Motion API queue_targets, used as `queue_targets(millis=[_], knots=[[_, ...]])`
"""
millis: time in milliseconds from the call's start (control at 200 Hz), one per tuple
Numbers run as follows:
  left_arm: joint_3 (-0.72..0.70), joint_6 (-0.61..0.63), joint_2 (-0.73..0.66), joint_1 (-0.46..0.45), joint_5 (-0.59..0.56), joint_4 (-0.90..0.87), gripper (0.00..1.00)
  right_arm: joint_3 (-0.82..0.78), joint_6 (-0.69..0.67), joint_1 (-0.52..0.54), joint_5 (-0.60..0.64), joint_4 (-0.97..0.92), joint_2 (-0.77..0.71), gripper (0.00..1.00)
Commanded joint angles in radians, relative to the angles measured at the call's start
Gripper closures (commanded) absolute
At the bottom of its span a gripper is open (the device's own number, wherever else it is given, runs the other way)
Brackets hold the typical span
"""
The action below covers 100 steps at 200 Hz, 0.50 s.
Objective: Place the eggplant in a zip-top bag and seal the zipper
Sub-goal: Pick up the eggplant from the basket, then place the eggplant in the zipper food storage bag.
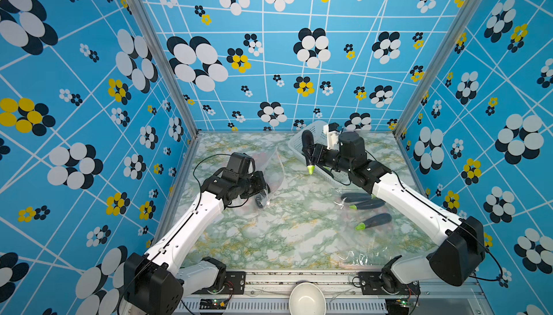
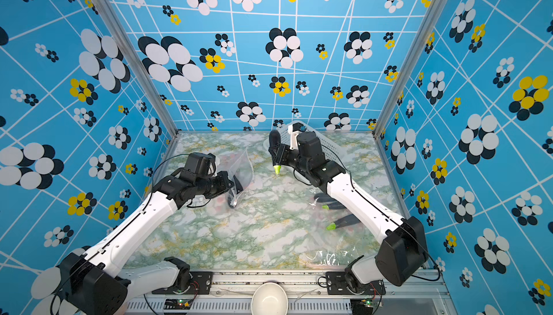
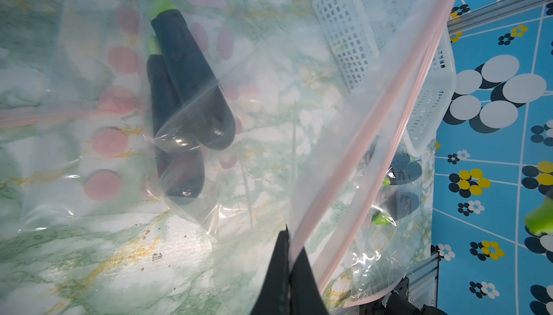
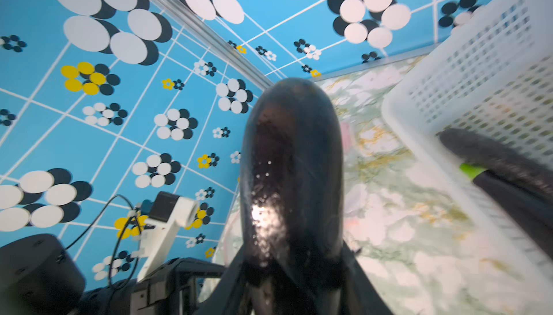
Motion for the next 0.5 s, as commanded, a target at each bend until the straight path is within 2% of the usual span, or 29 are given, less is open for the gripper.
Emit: queue_targets(millis=[0,280,495], knots=[[-0.016,-0.010,-0.020,0.009,0.016,0.022,1.00,-0.032,0.173,0.057,-0.045,0.105,0.004,0.58],[-0.021,-0.012,-0.028,0.009,0.018,0.030,1.00,-0.021,0.353,0.184,-0.116,0.128,0.063,0.57],[-0.030,-0.022,-0.043,0.008,0.020,0.040,1.00,0.034,0.379,0.213,-0.136,0.026,0.134,0.56]])
